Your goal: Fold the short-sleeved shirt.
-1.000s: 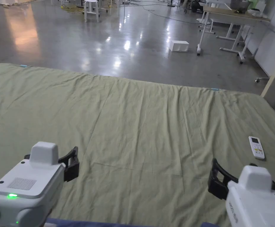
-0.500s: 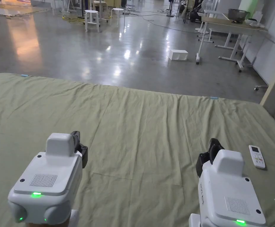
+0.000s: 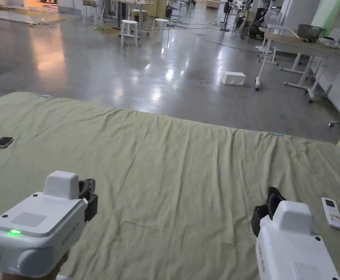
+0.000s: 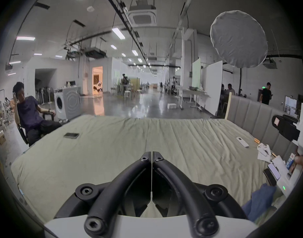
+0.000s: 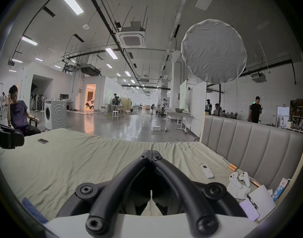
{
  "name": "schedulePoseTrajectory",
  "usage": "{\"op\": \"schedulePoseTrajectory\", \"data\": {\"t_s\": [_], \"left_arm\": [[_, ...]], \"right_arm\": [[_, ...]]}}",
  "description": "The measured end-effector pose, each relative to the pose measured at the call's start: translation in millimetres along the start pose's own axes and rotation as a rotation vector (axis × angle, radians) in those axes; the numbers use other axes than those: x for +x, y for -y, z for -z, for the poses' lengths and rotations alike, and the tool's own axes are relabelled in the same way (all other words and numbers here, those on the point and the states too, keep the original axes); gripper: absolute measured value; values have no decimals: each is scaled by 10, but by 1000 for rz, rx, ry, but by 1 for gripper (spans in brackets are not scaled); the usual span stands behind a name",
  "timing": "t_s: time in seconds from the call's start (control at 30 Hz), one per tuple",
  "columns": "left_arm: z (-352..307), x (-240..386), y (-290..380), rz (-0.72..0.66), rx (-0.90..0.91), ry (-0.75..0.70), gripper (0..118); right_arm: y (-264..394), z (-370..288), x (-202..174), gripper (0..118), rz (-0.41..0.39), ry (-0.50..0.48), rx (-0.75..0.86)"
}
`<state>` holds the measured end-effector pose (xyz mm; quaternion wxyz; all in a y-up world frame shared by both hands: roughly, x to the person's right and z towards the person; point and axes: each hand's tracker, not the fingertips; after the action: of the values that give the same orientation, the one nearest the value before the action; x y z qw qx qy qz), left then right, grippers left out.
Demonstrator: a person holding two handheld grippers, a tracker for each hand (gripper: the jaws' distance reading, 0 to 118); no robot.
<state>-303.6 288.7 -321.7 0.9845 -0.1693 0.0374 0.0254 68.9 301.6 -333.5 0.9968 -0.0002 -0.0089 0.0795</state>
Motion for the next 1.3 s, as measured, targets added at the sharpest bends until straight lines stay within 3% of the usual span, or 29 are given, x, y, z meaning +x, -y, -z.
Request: {"op": "schedulePoseTrajectory", "data": {"t_s": [0.3,0.37,0.4,0.43,0.5,0.53,0.7,0.93,1.03,1.1,1.17,1.23,1.27,1.3], "left_arm": [[-53,-1157,569,-162,-378,202,3],[-77,-1301,722,-223,-463,259,25],[-66,-1363,795,-244,-504,267,53],[-49,-1455,904,-271,-536,274,72],[-51,-1580,1111,-330,-563,290,96],[-48,-1662,1207,-385,-568,318,98],[42,-1873,1677,-671,-673,509,98],[156,-1830,1920,-869,-599,602,98],[239,-1687,1983,-842,-708,719,97],[243,-1578,1942,-756,-693,725,97],[236,-1520,1894,-760,-699,716,95],[235,-1504,1848,-727,-715,690,76],[214,-1488,1828,-678,-727,647,59],[214,-1465,1824,-631,-747,598,34]], "right_arm": [[185,50,-10,0,-17,-27,-74],[238,60,-32,0,-26,-39,-96],[260,61,-41,0,-27,-42,-102],[286,53,-53,0,-31,-45,-111],[325,38,-71,0,-37,-47,-123],[342,32,-77,0,-38,-48,-127],[393,5,-84,0,-39,-47,-154],[435,-33,-78,0,-55,-41,-178],[435,-52,-79,0,-56,-36,-181],[446,-57,-79,0,-54,-35,-187],[454,-68,-82,0,-54,-34,-190],[454,-80,-89,0,-58,-36,-190],[453,-86,-93,0,-61,-36,-190],[456,-88,-95,0,-61,-37,-190]]}}
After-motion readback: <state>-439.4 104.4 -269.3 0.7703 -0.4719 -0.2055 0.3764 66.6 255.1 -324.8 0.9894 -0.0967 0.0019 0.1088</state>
